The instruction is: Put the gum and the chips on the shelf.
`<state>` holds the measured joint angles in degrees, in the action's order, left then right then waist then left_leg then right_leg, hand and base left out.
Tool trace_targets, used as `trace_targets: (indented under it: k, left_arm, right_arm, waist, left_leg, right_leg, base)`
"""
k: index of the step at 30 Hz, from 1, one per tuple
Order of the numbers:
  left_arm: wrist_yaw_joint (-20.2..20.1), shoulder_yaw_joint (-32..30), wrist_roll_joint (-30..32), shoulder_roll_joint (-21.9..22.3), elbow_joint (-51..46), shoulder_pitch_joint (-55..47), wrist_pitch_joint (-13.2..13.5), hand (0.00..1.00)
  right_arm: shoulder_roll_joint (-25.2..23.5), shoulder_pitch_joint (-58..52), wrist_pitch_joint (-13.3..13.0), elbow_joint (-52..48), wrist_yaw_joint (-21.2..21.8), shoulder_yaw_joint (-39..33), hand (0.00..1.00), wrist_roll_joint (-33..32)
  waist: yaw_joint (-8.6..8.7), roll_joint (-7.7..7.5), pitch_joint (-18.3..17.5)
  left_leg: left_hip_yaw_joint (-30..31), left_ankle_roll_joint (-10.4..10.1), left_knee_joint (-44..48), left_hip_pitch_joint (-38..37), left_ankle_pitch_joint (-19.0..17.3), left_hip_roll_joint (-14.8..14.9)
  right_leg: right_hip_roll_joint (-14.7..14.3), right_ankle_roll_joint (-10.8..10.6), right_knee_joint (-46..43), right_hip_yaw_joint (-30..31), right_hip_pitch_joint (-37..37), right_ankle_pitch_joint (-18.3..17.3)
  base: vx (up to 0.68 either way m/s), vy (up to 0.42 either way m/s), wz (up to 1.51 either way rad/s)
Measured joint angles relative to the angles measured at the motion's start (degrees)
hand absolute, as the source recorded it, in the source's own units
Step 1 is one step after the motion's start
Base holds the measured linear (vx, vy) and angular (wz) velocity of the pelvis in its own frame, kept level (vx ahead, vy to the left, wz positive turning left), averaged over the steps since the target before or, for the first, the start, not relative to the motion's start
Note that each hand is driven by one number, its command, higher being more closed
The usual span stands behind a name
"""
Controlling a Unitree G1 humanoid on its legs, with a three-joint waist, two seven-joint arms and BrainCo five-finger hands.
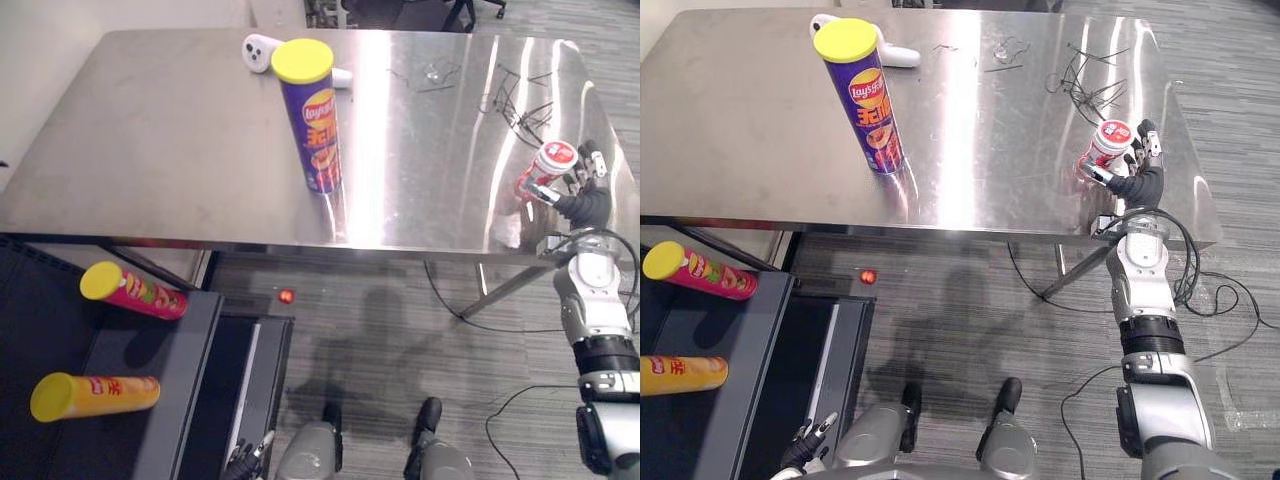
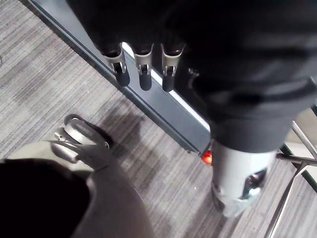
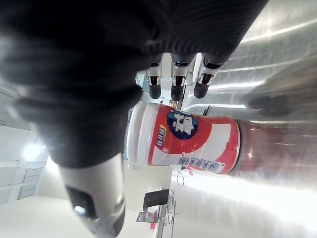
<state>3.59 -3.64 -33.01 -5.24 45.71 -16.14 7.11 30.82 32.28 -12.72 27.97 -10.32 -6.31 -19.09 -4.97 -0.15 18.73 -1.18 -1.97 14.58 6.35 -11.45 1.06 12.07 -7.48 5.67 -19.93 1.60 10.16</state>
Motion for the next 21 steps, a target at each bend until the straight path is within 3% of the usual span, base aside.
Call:
trace_targets:
  k: [3, 4, 21]
  left_arm:
    - [0.00, 0.07, -0.02, 0.01, 0.02, -0.29, -0.11, 0.00]
    - [0.01, 0.37, -0.02, 0.00, 0.02, -0.68, -0.07, 0.00]
    - [-0.07, 3.52, -0.64, -1.09, -0.13, -1.53, 0.22, 0.00]
  right_arm:
    - [0.21, 0.47, 0.00, 0.05, -0.89, 0.05, 0.00, 0.00]
    - [0.21, 0.48, 0.00, 0.05, -1.19, 0.10, 1.00, 0.00]
    - [3.22, 4.15, -0.04, 4.60, -4.61, 0.15, 1.00, -1.74]
  waist:
    - [-0.11, 0.13, 0.91]
    - [-0.14, 0.23, 1.09]
    - [-0.44, 0.88, 3.42]
  left_leg:
    - [0.28, -0.01, 0.67, 0.61, 0.00, -0.01]
    - [0.31, -0.01, 0.73, 0.62, 0.00, -0.01]
    - [0.99, 0.14, 1.63, 2.54, 0.29, -0.67]
  right_leg:
    - [-0.01, 0.00, -0.01, -0.15, 0.16, 0.00]
    - [0.00, 0.00, -0.12, -0.15, 0.16, 0.00]
    - [0.25, 0.22, -1.02, -0.62, 1.56, -0.15]
  base:
    - [-0.04, -0.011, 0.04]
    - [0.00, 0.000, 0.00]
    - [-0.01, 0.004, 0.01]
